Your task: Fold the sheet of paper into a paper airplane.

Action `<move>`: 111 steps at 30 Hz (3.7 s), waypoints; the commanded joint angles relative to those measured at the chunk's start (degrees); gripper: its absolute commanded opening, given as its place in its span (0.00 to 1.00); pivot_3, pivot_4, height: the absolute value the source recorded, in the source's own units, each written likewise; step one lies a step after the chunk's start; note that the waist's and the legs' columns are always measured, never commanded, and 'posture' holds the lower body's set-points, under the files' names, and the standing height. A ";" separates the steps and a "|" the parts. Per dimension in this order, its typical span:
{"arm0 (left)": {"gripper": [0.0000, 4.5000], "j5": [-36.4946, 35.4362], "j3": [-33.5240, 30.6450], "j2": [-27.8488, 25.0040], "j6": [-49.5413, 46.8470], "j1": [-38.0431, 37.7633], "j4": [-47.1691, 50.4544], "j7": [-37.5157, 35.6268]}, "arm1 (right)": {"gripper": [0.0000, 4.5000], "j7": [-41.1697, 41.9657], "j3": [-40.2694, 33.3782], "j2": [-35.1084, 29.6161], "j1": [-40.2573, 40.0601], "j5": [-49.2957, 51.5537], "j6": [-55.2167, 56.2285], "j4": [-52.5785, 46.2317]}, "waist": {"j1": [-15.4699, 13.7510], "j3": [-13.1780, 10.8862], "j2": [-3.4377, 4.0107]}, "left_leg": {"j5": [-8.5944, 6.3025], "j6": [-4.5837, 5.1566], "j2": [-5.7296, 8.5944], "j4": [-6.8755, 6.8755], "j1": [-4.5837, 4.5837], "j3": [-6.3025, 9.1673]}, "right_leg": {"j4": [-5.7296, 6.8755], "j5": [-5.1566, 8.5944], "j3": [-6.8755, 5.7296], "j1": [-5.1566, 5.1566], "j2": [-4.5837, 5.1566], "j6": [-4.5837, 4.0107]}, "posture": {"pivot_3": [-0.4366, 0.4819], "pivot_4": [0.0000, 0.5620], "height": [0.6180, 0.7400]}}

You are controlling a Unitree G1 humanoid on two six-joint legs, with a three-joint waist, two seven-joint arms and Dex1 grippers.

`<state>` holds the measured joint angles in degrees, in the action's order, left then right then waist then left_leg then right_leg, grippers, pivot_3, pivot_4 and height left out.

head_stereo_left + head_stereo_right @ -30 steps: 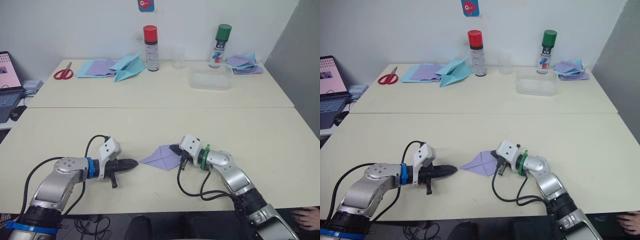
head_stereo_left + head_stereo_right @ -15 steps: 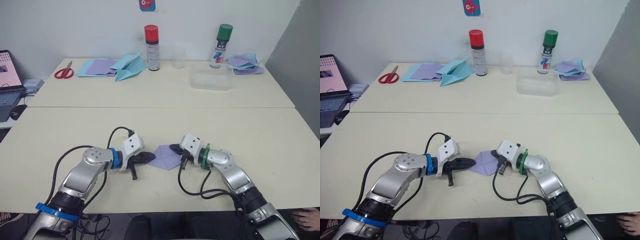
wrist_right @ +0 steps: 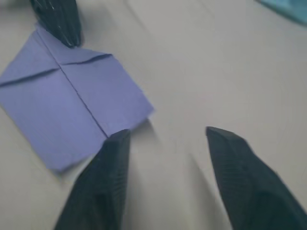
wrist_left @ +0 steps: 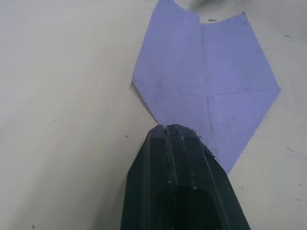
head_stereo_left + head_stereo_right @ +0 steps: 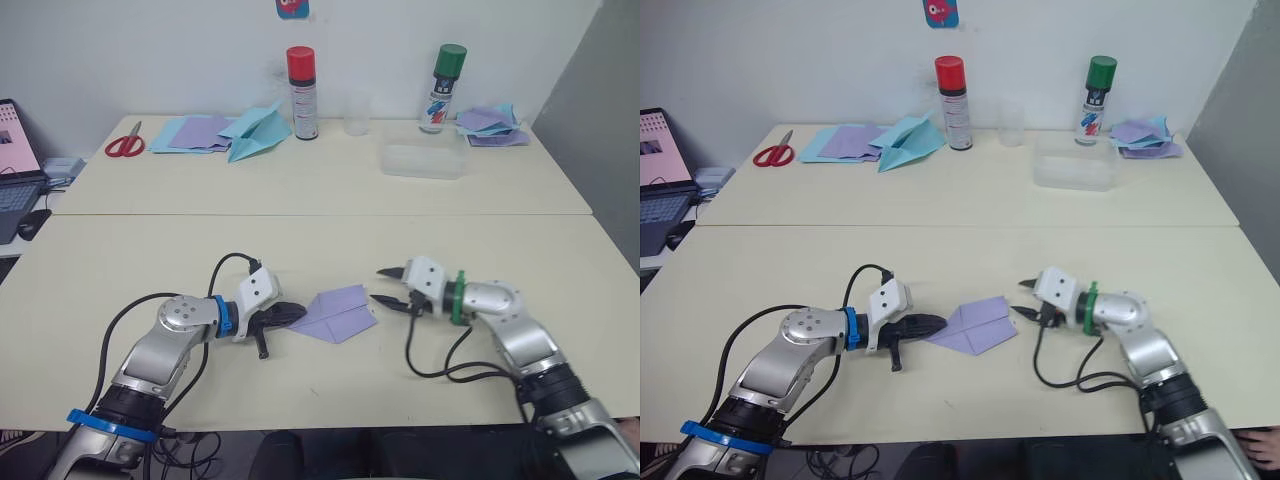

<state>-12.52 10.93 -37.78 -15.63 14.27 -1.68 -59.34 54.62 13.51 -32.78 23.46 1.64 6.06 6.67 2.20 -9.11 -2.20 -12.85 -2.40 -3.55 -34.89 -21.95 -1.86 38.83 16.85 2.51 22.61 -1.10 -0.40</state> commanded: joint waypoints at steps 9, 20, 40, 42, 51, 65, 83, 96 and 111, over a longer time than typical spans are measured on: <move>0.00 4.15 3.77 -0.18 0.58 -1.12 -4.43 -0.91 | 0.99 1.97 6.91 -2.56 2.86 -10.27 37.33 17.58 | 0.07 0.03 -0.01 | 0.00 0.00 0.04 -0.02 0.27 -0.04 | -0.01 0.05 0.05 -0.31 0.04 0.08 | 0.48 0.27 1.00; 0.00 4.04 3.94 0.14 0.23 -1.48 -3.69 -0.75 | 0.99 -5.07 10.54 6.30 7.58 -15.65 45.69 25.58 | 0.12 0.06 0.00 | 0.00 0.00 0.01 -0.03 0.40 -0.04 | 0.08 0.05 0.09 -0.39 0.05 0.06 | 0.48 0.27 1.00; 0.00 3.80 3.42 -0.01 0.12 -1.62 -3.30 -1.08 | 0.10 -17.05 13.89 8.72 13.70 -25.10 51.41 35.92 | 0.10 0.10 -0.01 | 0.00 0.00 0.01 -0.03 0.50 -0.09 | 0.14 0.02 0.14 -0.47 0.06 -0.03 | 0.48 0.27 1.00; 0.00 3.38 2.96 -0.24 0.02 -1.61 -2.99 -1.27 | 0.00 -16.63 13.77 8.16 13.72 -24.51 51.61 35.44 | 0.08 0.10 -0.02 | 0.00 0.01 0.01 -0.03 0.49 -0.08 | 0.14 0.03 0.14 -0.46 0.07 -0.04 | 0.48 0.27 1.00; 0.00 -2.51 -4.88 -6.82 -4.14 -1.51 3.48 -4.24 | 0.00 8.38 13.22 1.01 9.29 -1.42 25.06 12.04 | -0.35 -0.19 0.13 | 0.00 0.00 0.00 -0.08 0.14 0.03 | 0.12 0.03 0.00 -0.25 0.08 -0.04 | 0.48 0.27 1.00; 0.00 -11.39 -14.94 -16.76 -11.78 -9.54 14.62 -9.26 | 0.00 30.31 13.85 -1.75 31.08 28.94 -59.33 -3.09 | -0.35 -1.02 0.18 | 0.01 0.01 -0.08 -0.17 -0.65 0.07 | 0.22 -0.14 -0.19 0.61 0.09 -0.33 | 0.48 0.27 1.00; 0.00 -14.65 -18.27 -14.82 -16.12 -18.85 24.63 -2.19 | 0.00 37.88 30.14 7.04 38.76 21.17 -52.80 28.42 | -0.31 -1.04 0.20 | -0.02 0.05 -0.08 -1.22 -1.93 0.10 | 0.51 -0.39 -0.32 1.48 0.10 -0.12 | 0.48 0.27 1.00; 0.00 -15.19 -16.84 -14.26 -16.49 -14.09 24.60 -1.41 | 0.09 36.13 22.92 12.47 37.61 11.69 -45.66 37.25 | -0.25 -1.03 0.20 | -0.01 0.05 -0.04 -1.30 -1.86 0.14 | 0.92 -0.40 -0.32 1.51 0.09 -0.12 | 0.48 0.27 1.00; 0.00 -14.63 -11.66 -8.62 -16.19 -4.64 25.14 0.82 | 0.73 37.36 15.35 12.21 43.54 7.01 -45.25 43.58 | -0.35 -1.03 0.20 | -0.01 0.05 -0.03 -1.83 -1.92 0.11 | 1.17 -0.42 -0.30 1.45 0.00 -0.09 | 0.48 0.27 1.00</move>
<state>-26.92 -1.36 -46.98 -32.19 8.82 21.82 -59.27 90.32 30.90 -20.03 65.04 8.86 -39.79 50.19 1.85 -10.14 -2.00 -12.87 -2.35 -3.58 -36.75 -23.88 -1.74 40.00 16.43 2.22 24.06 -1.10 -0.48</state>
